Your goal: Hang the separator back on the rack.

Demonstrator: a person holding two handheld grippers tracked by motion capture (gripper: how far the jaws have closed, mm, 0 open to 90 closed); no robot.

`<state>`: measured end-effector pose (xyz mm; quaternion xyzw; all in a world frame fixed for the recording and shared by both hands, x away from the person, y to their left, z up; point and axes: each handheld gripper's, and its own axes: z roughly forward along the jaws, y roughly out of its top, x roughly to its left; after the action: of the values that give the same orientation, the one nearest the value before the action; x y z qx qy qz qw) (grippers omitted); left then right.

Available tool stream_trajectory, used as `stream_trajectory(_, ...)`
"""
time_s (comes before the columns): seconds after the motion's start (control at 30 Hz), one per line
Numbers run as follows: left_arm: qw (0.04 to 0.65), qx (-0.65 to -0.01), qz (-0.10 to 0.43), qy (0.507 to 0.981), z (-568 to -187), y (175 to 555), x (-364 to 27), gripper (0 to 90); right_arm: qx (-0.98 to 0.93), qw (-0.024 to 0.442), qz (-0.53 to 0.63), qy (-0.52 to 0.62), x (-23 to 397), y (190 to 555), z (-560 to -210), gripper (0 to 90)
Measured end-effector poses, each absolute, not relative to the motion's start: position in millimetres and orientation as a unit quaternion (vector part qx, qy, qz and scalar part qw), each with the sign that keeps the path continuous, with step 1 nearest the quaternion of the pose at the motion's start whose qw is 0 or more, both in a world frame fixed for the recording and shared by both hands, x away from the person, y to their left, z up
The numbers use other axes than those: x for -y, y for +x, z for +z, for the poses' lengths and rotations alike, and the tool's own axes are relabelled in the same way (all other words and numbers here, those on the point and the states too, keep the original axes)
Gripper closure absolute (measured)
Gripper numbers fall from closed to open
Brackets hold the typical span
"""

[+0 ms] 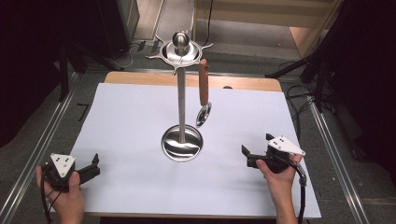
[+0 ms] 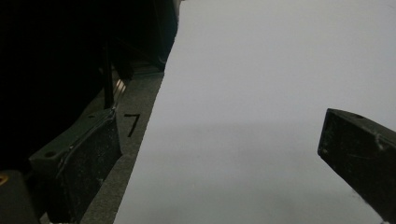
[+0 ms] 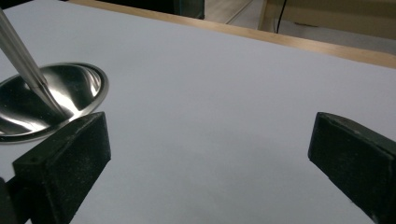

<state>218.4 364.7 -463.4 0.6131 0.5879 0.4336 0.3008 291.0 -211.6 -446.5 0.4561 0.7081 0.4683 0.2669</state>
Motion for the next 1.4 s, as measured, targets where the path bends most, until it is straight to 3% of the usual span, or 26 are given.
stream_trajectory(1.4,0.301,-0.587,0.435,0.613,-463.5,218.2,-364.1,0.3,-0.681,0.286,0.411,0.534,298.1,253.5,-481.7,0.0)
